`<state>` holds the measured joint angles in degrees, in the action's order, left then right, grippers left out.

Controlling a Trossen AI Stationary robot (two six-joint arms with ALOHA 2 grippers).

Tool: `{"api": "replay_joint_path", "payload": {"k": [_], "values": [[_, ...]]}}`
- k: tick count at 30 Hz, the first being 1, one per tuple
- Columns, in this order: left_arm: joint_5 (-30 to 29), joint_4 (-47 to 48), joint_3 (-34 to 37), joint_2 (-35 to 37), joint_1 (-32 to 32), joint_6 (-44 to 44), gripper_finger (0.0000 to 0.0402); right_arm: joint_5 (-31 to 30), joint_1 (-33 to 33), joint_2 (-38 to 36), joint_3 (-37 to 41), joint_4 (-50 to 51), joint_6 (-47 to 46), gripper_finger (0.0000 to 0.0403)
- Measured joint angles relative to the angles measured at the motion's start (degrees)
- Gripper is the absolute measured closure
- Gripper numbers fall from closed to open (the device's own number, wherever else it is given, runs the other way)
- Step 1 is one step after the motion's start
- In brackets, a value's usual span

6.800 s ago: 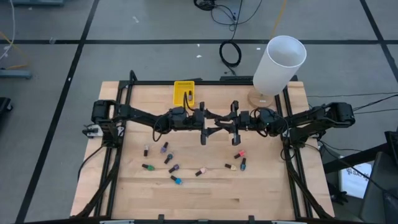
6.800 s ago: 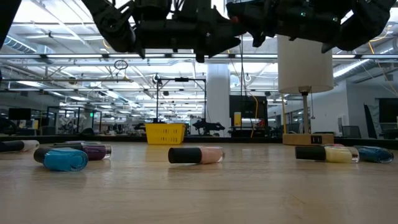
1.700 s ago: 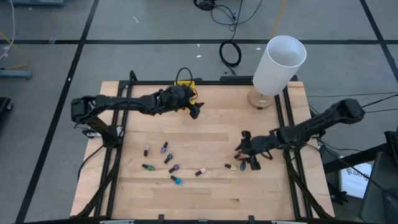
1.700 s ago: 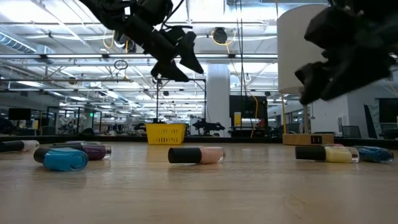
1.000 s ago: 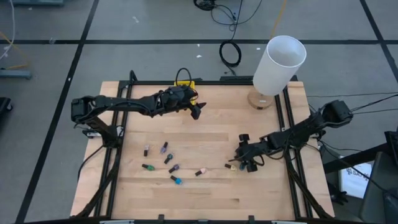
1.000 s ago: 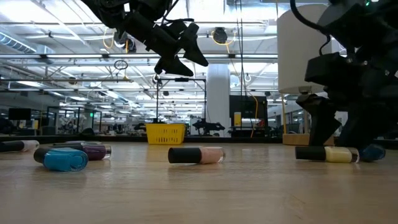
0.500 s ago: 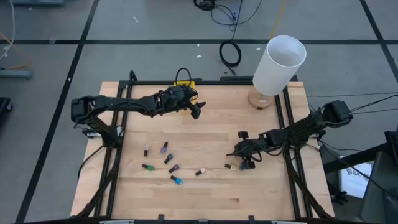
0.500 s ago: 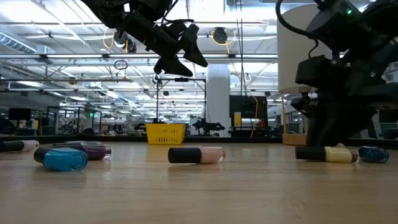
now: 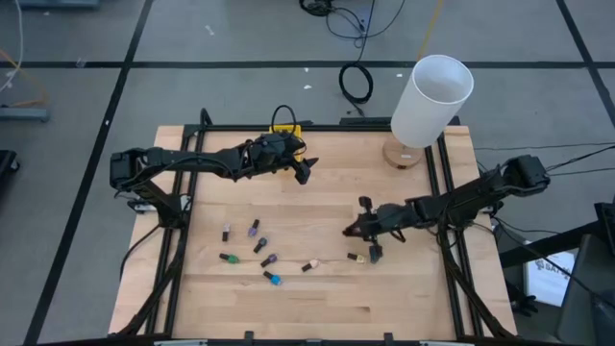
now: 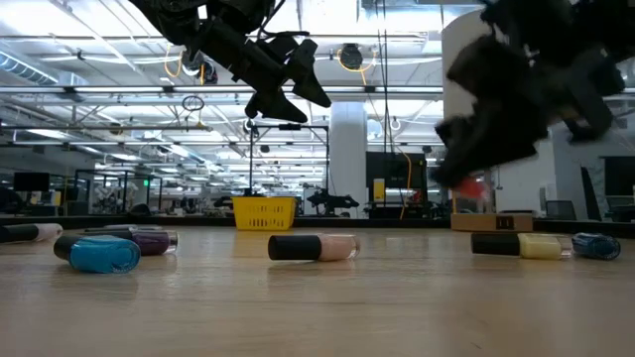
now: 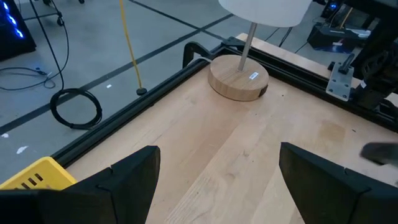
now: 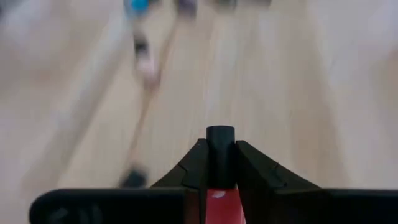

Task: Pick & Place Nail Polish
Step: Put the dark pink nail polish bottle into the yellow bin

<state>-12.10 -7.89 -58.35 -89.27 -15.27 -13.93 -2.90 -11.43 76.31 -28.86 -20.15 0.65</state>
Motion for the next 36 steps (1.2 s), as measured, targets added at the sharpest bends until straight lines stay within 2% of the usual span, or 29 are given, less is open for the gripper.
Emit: {"api": "replay_joint_path", "payload": {"k": [4,7,10,14,17,19,23,30,36], "values": [[0.2,0.0,0.0,0.0,0.5,0.2,0.0078,-0.1,1.8,-3.8,0.0,-7.8,3.4,0.0356],[2.6,-1.8,0.0,-0.3,2.0,2.9,0.0078,-0.2,4.1,-5.9,0.1,-13.3,6.1,0.0356],[5.0,-9.5,1.9,-0.8,3.9,7.0,0.0078,-0.3,7.1,-6.9,1.7,-21.7,8.1,0.0356],[5.5,-23.4,7.4,-0.8,5.7,9.5,0.0078,-0.2,11.4,-7.7,6.0,-36.6,8.2,0.0356],[7.0,-35.1,11.4,-1.4,7.0,9.8,0.0078,0.1,13.7,-7.3,9.3,-49.9,5.6,0.0356],[8.7,-42.5,12.1,-3.1,8.2,9.1,0.0078,0.9,14.9,-6.4,10.3,-55.3,3.2,0.0356],[9.3,-47.1,9.8,-8.1,10.7,11.1,0.0078,3.2,15.5,-4.2,10.6,-59.7,0.9,0.0356],[9.4,-47.0,1.9,-15.8,13.1,16.1,0.0078,3.3,15.1,-2.0,10.3,-62.9,0.0,0.0356],[9.7,-46.8,-3.2,-20.2,13.5,16.4,0.0078,4.9,15.1,-2.0,10.3,-63.1,0.0,0.0356]]}}
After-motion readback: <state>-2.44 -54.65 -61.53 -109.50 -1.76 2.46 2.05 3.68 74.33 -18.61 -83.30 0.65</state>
